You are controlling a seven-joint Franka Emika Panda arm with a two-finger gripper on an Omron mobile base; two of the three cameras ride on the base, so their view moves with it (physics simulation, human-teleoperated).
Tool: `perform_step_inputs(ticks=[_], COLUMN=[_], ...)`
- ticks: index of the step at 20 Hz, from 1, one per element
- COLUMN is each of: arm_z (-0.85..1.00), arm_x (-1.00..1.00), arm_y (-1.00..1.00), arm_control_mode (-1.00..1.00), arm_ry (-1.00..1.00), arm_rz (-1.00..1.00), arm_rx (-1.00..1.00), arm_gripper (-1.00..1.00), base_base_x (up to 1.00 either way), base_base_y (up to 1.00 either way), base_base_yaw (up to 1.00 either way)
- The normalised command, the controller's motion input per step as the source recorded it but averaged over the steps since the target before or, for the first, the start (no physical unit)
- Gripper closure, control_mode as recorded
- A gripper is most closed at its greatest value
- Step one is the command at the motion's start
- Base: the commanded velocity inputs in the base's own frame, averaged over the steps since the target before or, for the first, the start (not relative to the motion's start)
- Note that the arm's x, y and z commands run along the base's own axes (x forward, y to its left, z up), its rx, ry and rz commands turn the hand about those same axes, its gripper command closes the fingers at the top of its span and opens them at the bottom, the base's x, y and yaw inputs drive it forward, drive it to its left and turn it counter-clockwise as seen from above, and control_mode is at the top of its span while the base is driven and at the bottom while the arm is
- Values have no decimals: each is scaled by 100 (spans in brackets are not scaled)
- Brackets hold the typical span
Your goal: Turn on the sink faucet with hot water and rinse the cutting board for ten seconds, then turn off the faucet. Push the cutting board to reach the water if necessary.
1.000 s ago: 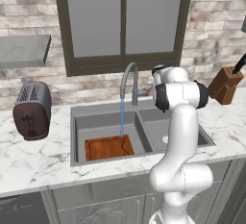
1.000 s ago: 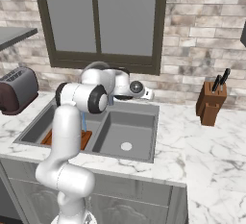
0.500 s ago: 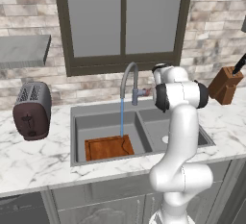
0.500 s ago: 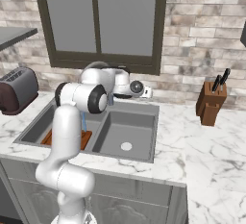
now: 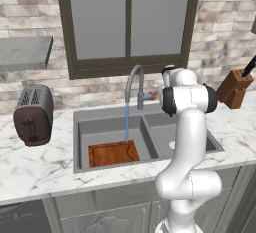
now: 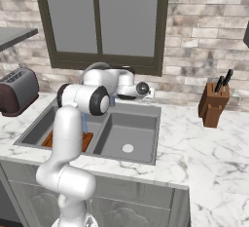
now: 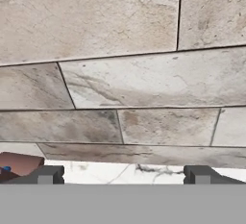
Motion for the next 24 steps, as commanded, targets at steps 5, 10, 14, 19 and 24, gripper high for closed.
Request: perform_step_inputs(ticks=[5,10,14,19,24], arm_z=[0,0,0,0,0], arm_x=[0,3,1,0,2], arm_y=[0,0,0,5,13], arm_control_mode=[-100,-100,-100,-100,-100], arm_ry=[-3,-1,0,0,0], arm_rz=[7,3,1,0,0], arm_rx=[0,0,0,0,0], arm_gripper=[-100,-100,-100,-100,-100], base_base_x=[0,0,0,0,0], base_base_y=[0,0,0,0,0], base_base_yaw=[0,0,0,0,0])
